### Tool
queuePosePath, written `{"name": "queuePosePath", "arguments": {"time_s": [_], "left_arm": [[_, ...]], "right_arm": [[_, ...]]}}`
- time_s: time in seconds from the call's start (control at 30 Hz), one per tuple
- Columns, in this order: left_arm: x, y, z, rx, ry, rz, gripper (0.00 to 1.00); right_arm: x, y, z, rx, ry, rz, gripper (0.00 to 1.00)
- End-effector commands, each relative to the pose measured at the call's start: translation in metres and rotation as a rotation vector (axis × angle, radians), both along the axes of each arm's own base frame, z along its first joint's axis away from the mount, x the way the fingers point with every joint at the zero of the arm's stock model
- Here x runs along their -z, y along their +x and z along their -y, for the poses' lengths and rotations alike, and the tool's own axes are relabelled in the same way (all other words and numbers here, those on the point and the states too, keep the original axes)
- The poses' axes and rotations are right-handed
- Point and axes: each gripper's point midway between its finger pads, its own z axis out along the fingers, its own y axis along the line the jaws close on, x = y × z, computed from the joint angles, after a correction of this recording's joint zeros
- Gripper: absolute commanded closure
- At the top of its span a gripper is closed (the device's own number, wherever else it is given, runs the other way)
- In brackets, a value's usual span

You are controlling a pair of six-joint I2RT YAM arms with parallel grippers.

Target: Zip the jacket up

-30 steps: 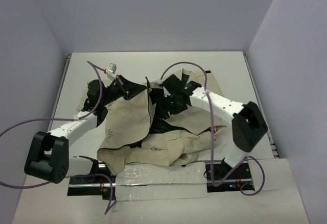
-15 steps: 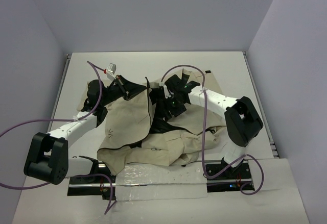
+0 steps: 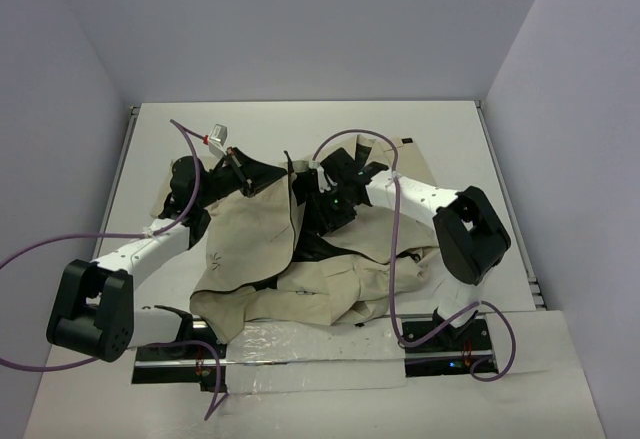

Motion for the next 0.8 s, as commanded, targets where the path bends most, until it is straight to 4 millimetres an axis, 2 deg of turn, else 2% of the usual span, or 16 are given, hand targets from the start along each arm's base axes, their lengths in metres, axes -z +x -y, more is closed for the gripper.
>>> {"name": "queuePosePath", "arguments": {"time_s": [0.0, 0.13, 0.33, 0.47, 0.57, 0.63, 0.7, 0.77], "left_arm": [[-0.009, 0.0, -0.003, -0.01, -0.002, 0.045, 1.0], [-0.009, 0.0, -0.002, -0.009, 0.0, 0.043, 1.0], [-0.008, 0.001, -0.002, -0.006, 0.001, 0.038, 1.0], [-0.007, 0.001, -0.003, -0.013, 0.013, 0.035, 1.0], [-0.007, 0.001, -0.003, -0.016, 0.018, 0.033, 1.0], [-0.006, 0.001, -0.004, -0.021, 0.018, 0.031, 1.0], [-0.005, 0.001, -0.004, -0.026, 0.015, 0.027, 1.0], [-0.005, 0.001, -0.005, -0.032, 0.013, 0.026, 1.0]], "right_arm": [[0.006, 0.009, 0.001, 0.024, -0.008, 0.028, 0.47], [0.0, 0.009, 0.007, -0.016, -0.018, 0.077, 0.32], [-0.002, 0.006, 0.013, -0.12, -0.024, 0.143, 0.32], [-0.017, 0.008, 0.015, -0.206, 0.017, 0.272, 0.32], [-0.025, 0.003, 0.012, -0.252, 0.075, 0.332, 0.32], [-0.037, -0.005, 0.008, -0.305, 0.146, 0.385, 0.33], [-0.041, -0.015, 0.005, -0.376, 0.197, 0.427, 0.34], [-0.039, -0.015, 0.007, -0.403, 0.204, 0.477, 0.33]]}}
